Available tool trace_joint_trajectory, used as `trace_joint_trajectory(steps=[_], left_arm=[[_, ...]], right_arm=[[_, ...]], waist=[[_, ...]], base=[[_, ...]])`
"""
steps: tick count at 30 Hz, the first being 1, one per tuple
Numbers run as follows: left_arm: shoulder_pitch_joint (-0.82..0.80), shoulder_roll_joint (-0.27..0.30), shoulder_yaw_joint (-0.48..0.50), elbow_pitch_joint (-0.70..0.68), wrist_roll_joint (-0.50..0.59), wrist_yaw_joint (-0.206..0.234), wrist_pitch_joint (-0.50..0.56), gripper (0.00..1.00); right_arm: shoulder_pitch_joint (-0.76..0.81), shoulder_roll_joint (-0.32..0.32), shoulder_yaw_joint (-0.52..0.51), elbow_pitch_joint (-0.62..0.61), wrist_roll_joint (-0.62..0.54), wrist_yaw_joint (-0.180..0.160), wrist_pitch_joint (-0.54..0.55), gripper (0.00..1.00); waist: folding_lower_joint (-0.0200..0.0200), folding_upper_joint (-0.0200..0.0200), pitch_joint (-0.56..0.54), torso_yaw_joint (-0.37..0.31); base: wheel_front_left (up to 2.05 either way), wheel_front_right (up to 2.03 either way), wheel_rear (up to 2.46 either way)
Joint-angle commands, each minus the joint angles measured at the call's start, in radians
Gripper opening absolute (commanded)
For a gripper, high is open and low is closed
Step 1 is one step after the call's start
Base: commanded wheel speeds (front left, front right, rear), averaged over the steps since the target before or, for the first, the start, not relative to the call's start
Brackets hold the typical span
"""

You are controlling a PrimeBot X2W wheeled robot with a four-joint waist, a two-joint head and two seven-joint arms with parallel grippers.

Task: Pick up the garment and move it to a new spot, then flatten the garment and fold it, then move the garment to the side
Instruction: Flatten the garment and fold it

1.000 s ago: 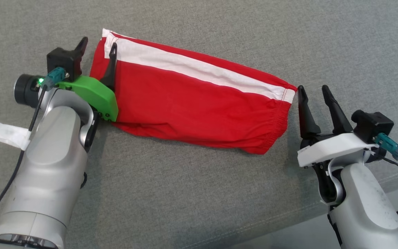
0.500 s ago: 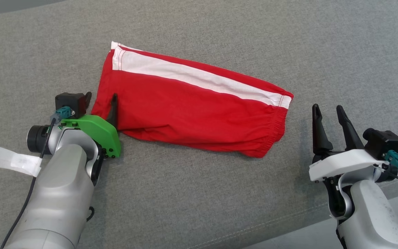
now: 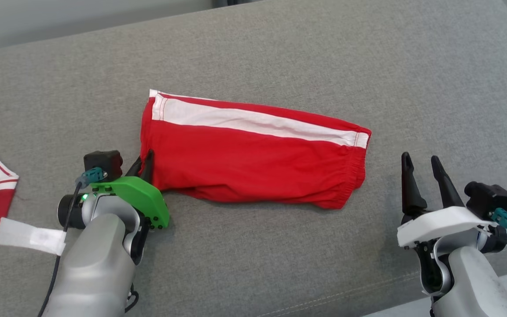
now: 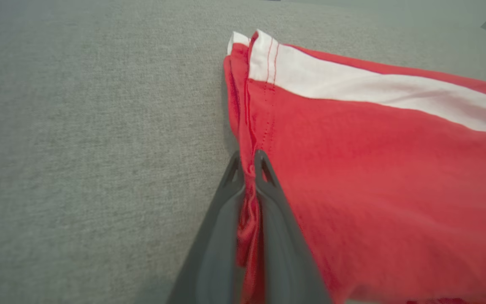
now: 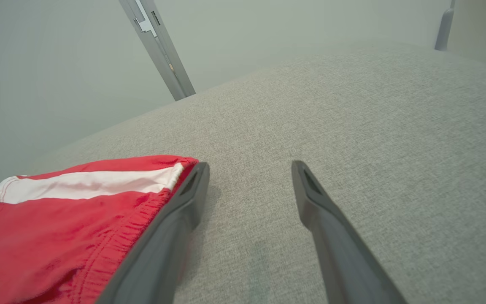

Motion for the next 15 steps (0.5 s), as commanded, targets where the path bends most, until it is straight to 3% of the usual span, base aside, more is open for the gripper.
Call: trace_joint_trajectory(steps=[1,9,15], left_arm=[[0.030,0.011,0.018,-0.027,-0.009,0.008,-0.003,0.00],[0.217,-0.014,0.101,-0.149,0.014,0.052,-0.003,0.00],[0.298,-0.031,0.138,-0.189,0.035,0.069,-0.004,0.00]], right_arm=[[0.019,-0.002,0.004,0.010,0.015,-0.001,-0.001,1.00],[0.057,-0.003,0.016,0.034,0.017,-0.001,-0.001,1.00],[0.064,-0.002,0.036,0.042,0.007,-0.001,-0.001,1.00]], waist=[[0.0000,0.0000,-0.058,0.054],[0.0000,0.0000,-0.138,0.146],[0.0000,0.0000,-0.149,0.177]], base=[[0.00,0.00,0.00],[0.00,0.00,0.00],[0.00,0.00,0.00]])
